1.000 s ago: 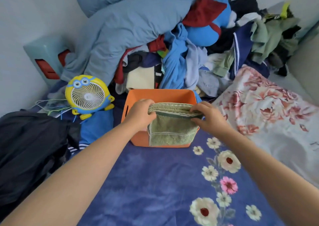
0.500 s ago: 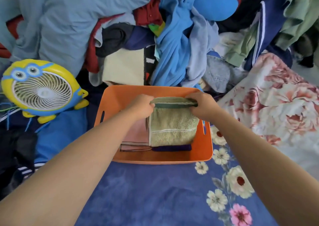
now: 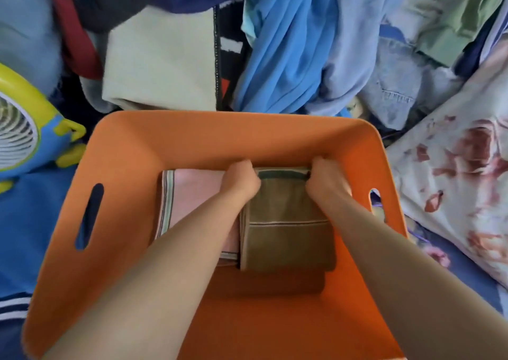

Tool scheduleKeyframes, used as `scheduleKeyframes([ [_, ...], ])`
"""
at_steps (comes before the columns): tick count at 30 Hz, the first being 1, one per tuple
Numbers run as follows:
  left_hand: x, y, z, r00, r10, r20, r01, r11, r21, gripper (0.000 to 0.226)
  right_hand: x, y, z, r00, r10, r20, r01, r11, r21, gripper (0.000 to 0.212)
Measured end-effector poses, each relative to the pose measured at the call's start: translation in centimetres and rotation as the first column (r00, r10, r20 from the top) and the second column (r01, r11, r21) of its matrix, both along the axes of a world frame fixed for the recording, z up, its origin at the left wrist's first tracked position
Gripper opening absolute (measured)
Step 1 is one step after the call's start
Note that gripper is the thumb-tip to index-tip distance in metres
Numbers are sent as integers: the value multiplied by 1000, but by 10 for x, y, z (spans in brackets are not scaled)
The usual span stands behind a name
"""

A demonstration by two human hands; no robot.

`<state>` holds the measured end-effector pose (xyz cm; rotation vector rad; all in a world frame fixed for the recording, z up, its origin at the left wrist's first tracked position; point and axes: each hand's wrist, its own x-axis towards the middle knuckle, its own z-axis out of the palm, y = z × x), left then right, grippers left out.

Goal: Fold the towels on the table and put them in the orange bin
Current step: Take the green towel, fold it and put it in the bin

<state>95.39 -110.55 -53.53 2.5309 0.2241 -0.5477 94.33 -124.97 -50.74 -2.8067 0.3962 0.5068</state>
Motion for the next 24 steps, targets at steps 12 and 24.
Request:
scheduleKeyframes([
  [12, -61, -5, -45, 785, -245, 569, 198, 970, 144, 34, -54, 4, -66, 907, 388, 164, -357, 914, -191, 49],
  [24, -53, -9, -88, 809, -558, 184, 470, 802, 368, 66, -48, -9, -102, 947, 301, 108, -295, 953, -67, 55],
])
